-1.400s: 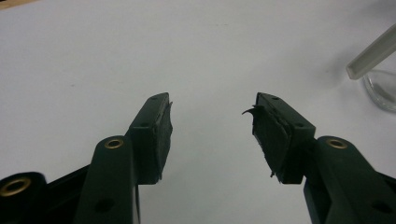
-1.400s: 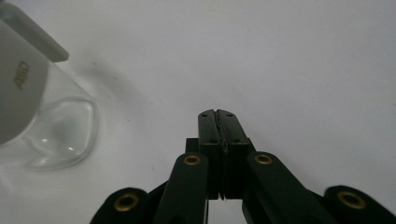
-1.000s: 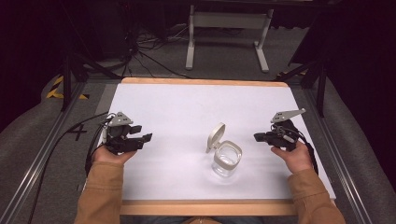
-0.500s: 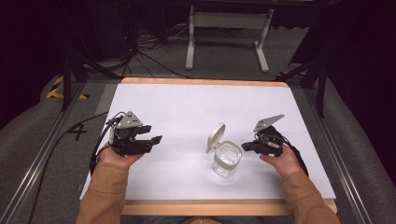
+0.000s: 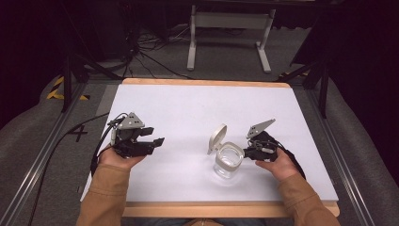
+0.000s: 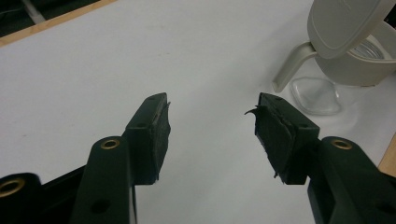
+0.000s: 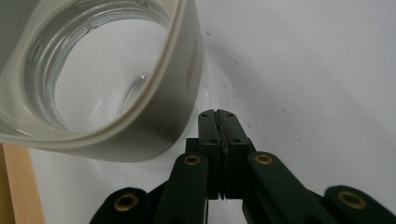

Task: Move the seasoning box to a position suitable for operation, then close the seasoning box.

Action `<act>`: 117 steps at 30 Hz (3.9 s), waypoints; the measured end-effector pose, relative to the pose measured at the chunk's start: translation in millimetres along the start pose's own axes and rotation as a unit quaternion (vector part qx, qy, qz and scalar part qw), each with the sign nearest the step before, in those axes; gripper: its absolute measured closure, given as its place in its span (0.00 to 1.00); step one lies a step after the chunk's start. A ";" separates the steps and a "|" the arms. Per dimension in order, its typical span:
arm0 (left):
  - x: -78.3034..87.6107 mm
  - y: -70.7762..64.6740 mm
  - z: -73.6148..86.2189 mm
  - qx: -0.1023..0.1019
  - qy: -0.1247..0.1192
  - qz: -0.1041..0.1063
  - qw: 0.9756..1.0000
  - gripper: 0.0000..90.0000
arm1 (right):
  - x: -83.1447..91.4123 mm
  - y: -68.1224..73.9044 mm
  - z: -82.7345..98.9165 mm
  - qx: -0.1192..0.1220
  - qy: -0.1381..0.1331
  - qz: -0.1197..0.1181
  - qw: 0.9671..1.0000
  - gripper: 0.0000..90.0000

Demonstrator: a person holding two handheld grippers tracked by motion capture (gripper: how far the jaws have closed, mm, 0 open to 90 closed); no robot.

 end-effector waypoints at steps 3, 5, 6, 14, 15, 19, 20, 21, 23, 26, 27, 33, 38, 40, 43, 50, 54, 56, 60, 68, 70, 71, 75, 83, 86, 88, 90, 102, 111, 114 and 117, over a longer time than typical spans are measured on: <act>-1.0 -0.9 -0.1 0.006 -0.003 0.001 1.000 0.50 | -0.1 -0.1 0.4 -0.002 0.000 -0.002 1.000 0.99; -1.2 -0.6 -0.2 0.005 -0.002 0.001 1.000 0.50 | 0.2 0.1 0.6 -0.003 0.002 -0.007 1.000 0.99; -1.2 -0.6 -0.3 0.005 -0.002 0.001 1.000 0.50 | 0.4 0.6 0.6 -0.003 0.004 -0.006 1.000 0.99; -6.7 0.6 -5.6 0.005 -0.007 0.010 1.000 0.50 | 1.5 7.3 3.6 0.000 0.014 -0.006 1.000 0.99; -7.0 1.1 -6.6 -0.001 -0.005 0.011 1.000 0.50 | 2.0 8.6 4.0 0.003 0.016 -0.004 1.000 0.99; -11.7 -1.1 -10.3 -0.007 -0.003 0.019 1.000 0.50 | 3.4 16.6 5.2 0.007 0.029 -0.005 1.000 0.99; -11.7 -1.1 -10.3 -0.007 -0.003 0.019 1.000 0.50 | 2.8 19.2 5.4 0.011 0.034 -0.006 0.999 0.99; -12.4 -1.2 -10.8 -0.008 -0.004 0.018 1.000 0.50 | 2.8 19.2 5.4 0.011 0.034 -0.006 0.999 0.99; -12.7 -1.3 -11.7 -0.005 -0.006 0.019 1.000 0.50 | 2.0 23.2 5.5 0.017 0.040 -0.004 0.999 0.99; -12.5 -0.2 -12.6 -0.009 -0.005 0.021 1.000 0.49 | 2.7 27.9 5.2 0.021 0.046 -0.008 0.999 0.99; -12.9 -0.3 -12.7 -0.006 -0.007 0.022 1.000 0.50 | 2.8 29.7 5.2 0.025 0.047 -0.012 0.998 0.99; -14.3 -0.4 -14.9 -0.007 -0.007 0.025 1.000 0.49 | 2.5 38.1 5.0 0.033 0.053 -0.026 0.998 0.99; -16.6 0.1 -16.6 -0.012 -0.005 0.027 1.000 0.49 | 2.2 43.9 4.9 0.039 0.055 -0.032 0.997 0.99; -17.8 -0.5 -16.8 -0.010 -0.007 0.030 0.999 0.49 | 2.1 45.2 4.9 0.040 0.056 -0.032 0.997 0.99; -18.0 0.3 -18.4 -0.015 -0.007 0.029 0.999 0.49 | 1.6 47.0 5.4 0.040 0.055 -0.037 0.997 0.99; -21.4 0.1 -21.9 -0.022 -0.005 0.033 0.999 0.49 | 3.1 49.2 7.2 0.041 0.051 -0.045 0.997 0.99; -20.5 -0.8 -22.1 -0.019 -0.005 0.033 0.999 0.49 | 14.5 42.4 6.0 0.031 0.028 -0.033 0.999 0.99; -20.3 -2.3 -21.2 -0.013 -0.006 0.033 0.999 0.50 | 22.6 36.1 5.5 0.018 0.007 -0.030 0.999 0.99; -19.4 -2.3 -20.7 -0.016 -0.008 0.030 0.999 0.50 | 39.4 24.7 6.4 -0.017 -0.046 -0.031 0.998 0.99; -19.0 -1.9 -18.7 -0.017 -0.005 0.028 0.999 0.50 | 52.9 10.8 2.4 -0.056 -0.104 -0.008 0.993 0.99; -18.6 -2.7 -16.9 -0.011 -0.004 0.026 1.000 0.50 | 56.7 7.3 0.3 -0.070 -0.120 -0.008 0.990 0.99; -18.2 -2.3 -16.1 -0.014 -0.004 0.023 1.000 0.50 | 58.3 5.5 -0.9 -0.074 -0.128 -0.006 0.989 0.99; -13.7 -3.7 -11.6 -0.005 -0.006 0.018 1.000 0.50 | 62.5 1.2 -8.9 -0.085 -0.153 -0.007 0.985 0.99; -0.7 -2.1 -0.3 0.001 -0.005 0.000 1.000 0.50 | 53.0 -5.0 -22.0 -0.085 -0.166 -0.013 0.982 0.99; 3.7 -2.2 3.8 0.009 -0.002 -0.006 1.000 0.50 | 49.0 -7.1 -24.4 -0.087 -0.169 -0.017 0.982 0.99; 5.3 -2.0 6.3 0.014 -0.007 -0.005 1.000 0.50 | 47.3 -7.5 -26.7 -0.086 -0.173 -0.021 0.981 0.99; 6.7 -2.1 7.8 0.018 -0.009 -0.008 1.000 0.50 | 47.0 -6.5 -28.6 -0.086 -0.175 -0.023 0.981 0.99; 9.9 -1.2 11.8 0.016 -0.006 -0.011 1.000 0.50 | 43.4 -3.4 -35.4 -0.075 -0.178 -0.036 0.981 0.99; 6.4 -2.3 9.6 0.022 -0.002 -0.004 1.000 0.49 | 45.8 1.7 -35.5 -0.069 -0.179 -0.041 0.981 0.99; 5.0 -2.1 7.9 0.018 -0.004 -0.002 1.000 0.49 | 46.2 5.9 -35.2 -0.065 -0.176 -0.044 0.981 0.99; 3.4 -1.4 6.3 0.015 -0.006 0.002 1.000 0.49 | 46.5 9.5 -35.4 -0.061 -0.175 -0.049 0.981 0.99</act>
Point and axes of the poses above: each handheld gripper's, and its own axes: x roughly backward along the jaws, z roughly out of its underside, y roughly to its left, the point moved 1 cm from there along -x, roughly forward along the jaws, and after that the axes turned 12 degrees about z, right-handed, at the moved point
